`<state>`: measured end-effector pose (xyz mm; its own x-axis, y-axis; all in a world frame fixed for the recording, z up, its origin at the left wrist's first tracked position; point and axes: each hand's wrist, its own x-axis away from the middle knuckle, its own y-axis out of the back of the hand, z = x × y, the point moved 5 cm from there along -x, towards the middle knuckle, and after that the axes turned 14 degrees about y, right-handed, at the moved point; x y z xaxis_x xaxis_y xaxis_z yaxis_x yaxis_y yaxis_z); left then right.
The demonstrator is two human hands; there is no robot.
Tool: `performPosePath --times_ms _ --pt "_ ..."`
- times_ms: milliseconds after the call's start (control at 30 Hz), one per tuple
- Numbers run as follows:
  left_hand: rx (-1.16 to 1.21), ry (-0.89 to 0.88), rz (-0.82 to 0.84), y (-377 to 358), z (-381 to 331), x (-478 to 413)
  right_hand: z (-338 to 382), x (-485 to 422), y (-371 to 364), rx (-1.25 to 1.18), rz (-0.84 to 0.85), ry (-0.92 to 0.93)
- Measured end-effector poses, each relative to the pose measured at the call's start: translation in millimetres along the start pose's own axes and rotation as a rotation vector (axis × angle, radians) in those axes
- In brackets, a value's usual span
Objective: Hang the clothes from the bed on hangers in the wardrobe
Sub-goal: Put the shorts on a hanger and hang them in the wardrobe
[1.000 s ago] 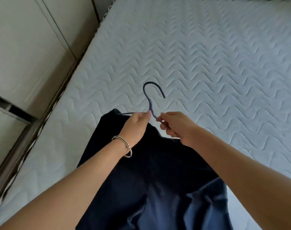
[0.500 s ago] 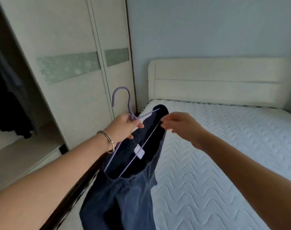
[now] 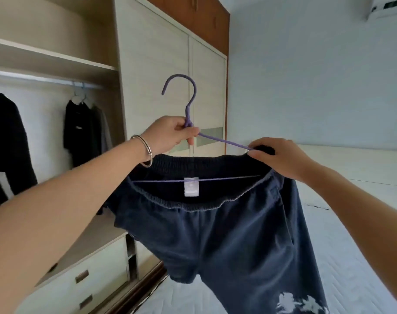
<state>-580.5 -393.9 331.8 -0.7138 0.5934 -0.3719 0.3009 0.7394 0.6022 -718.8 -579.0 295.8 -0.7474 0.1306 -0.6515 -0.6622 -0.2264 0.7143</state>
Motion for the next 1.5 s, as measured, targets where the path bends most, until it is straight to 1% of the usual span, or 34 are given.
performPosePath --times_ms 67,133,233,367,433,500,633,700,767,800,833,900,933,1000,1033,1100,1133,1167,1233,1333,1433,1500 --pt "-0.039 -0.026 0.000 16 -6 4 13 -1 -1 -0.078 -0.051 0.025" --pt "-0.073 -0.041 -0.009 31 -11 10 23 -6 -3 -0.123 -0.183 -0.002" --pt "-0.098 -0.031 -0.035 52 -9 20 44 -17 -9 -0.116 -0.362 -0.040" --pt "-0.115 -0.027 -0.053 83 11 33 82 -38 -23 -0.120 -0.444 -0.058" --pt "-0.126 -0.023 -0.047 98 24 41 102 -48 -33 -0.095 -0.415 -0.089" --pt "-0.109 -0.006 -0.044 116 40 50 130 -56 -48 -0.075 -0.298 -0.042" --pt "-0.082 -0.009 -0.043 152 69 68 230 -64 -85 -0.056 0.030 0.253" --pt "-0.001 0.003 -0.017 174 81 79 278 -71 -106 -0.060 0.134 0.333" --pt "0.130 -0.006 -0.003 206 95 90 311 -84 -120 -0.107 0.103 0.332" --pt "0.181 -0.018 -0.023 224 105 97 321 -92 -126 -0.150 0.060 0.311" --pt "0.181 -0.039 -0.085 244 116 104 331 -99 -131 -0.187 0.023 0.292" --pt "0.058 -0.129 -0.256 279 145 128 349 -111 -144 -0.210 -0.031 0.268" --pt "-0.032 -0.197 -0.303 290 160 145 359 -116 -151 -0.213 -0.061 0.263" --pt "-0.285 -0.364 -0.282 297 189 178 378 -127 -165 -0.234 -0.120 0.253" --pt "-0.483 -0.419 -0.249 297 206 188 387 -133 -171 -0.243 -0.136 0.250" --pt "-0.915 -0.488 -0.241 298 241 194 402 -146 -182 -0.252 -0.160 0.260" --pt "-1.049 -0.488 -0.260 304 255 192 409 -152 -186 -0.257 -0.172 0.269" --pt "-1.102 -0.462 -0.270 312 266 189 415 -158 -191 -0.259 -0.178 0.280" --pt "-1.093 -0.404 -0.316 334 282 180 423 -166 -203 -0.237 -0.168 0.307" --pt "-1.064 -0.405 -0.417 365 296 165 424 -175 -230 -0.144 -0.120 0.331" --pt "-1.068 -0.401 -0.403 380 311 144 416 -188 -255 -0.201 -0.065 0.342" --pt "-1.044 -0.417 -0.458 387 323 125 407 -203 -270 -0.270 -0.064 0.358"
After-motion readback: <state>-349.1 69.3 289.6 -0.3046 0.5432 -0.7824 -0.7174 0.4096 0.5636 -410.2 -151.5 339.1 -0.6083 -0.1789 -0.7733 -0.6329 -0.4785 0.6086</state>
